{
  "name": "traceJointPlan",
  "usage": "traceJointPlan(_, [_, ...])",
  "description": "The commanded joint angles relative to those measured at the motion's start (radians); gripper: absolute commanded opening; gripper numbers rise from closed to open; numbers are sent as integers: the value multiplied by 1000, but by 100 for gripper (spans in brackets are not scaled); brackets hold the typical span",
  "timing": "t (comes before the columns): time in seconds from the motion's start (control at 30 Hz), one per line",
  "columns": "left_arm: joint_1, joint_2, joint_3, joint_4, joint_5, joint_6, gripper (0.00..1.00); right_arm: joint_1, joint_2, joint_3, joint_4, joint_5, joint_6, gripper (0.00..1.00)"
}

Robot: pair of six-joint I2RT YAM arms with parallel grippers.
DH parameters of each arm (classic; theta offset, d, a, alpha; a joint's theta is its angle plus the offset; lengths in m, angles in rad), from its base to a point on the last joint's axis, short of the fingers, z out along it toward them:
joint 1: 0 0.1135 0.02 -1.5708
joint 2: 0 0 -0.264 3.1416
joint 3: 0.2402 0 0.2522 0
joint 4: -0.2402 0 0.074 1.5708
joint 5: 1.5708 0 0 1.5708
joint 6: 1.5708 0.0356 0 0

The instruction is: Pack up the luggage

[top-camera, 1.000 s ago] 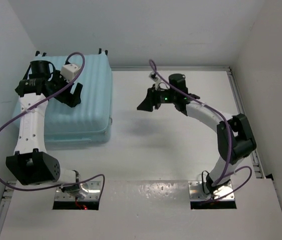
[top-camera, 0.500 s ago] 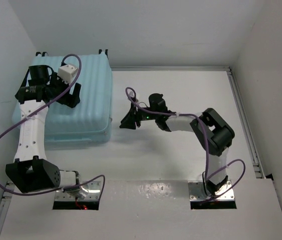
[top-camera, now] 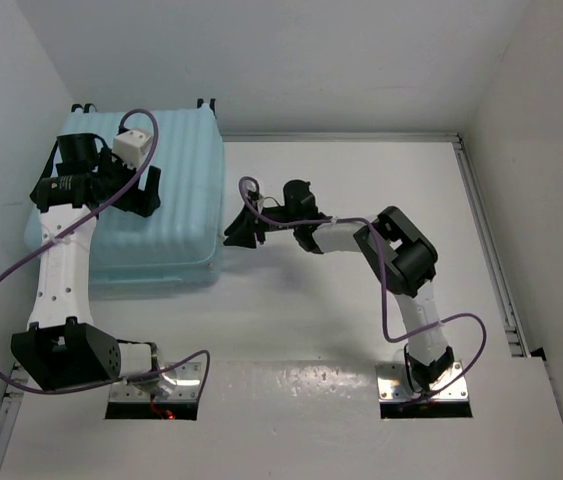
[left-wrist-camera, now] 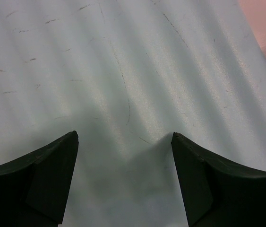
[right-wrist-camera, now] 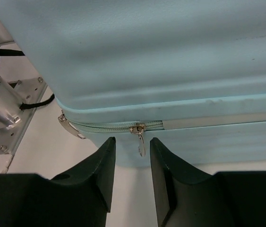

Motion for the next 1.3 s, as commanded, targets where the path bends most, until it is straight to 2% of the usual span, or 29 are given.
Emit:
traceJointPlan(0.0, [-20,26,-41,-87,-4,-29,82,17,13,37,83,-71,-41,35])
traceJointPlan(0.4, [-29,37,-32,-69,-22,-49,82,37,58,69,121,-46,-9,32])
traceJointPlan(0.53, [-38,37,-41,-58,-22,-58,82,41,67,83,127,-25,-6,23])
traceJointPlan(0.7, [-38,37,-41,-49,-31,-58,82,38,90,114,98,38,19,23])
traceJointPlan(0.87, [-47,37,-51,-39,-31,-67,82,38,97,125,85,78,11,13])
traceJointPlan(0.9, [-47,37,-51,-39,-31,-67,82,35,97,126,74,102,11,13])
traceJointPlan(0.97, [-47,37,-51,-39,-31,-67,82,35,94,123,49,165,20,29])
traceJointPlan(1.0, [-47,37,-51,-39,-31,-67,82,34,88,117,48,173,16,33])
traceJointPlan(1.07, [-47,37,-51,-39,-31,-67,82,23,76,96,66,161,3,33])
traceJointPlan(1.27, [-47,37,-60,-30,-31,-67,82,8,71,82,118,115,17,3])
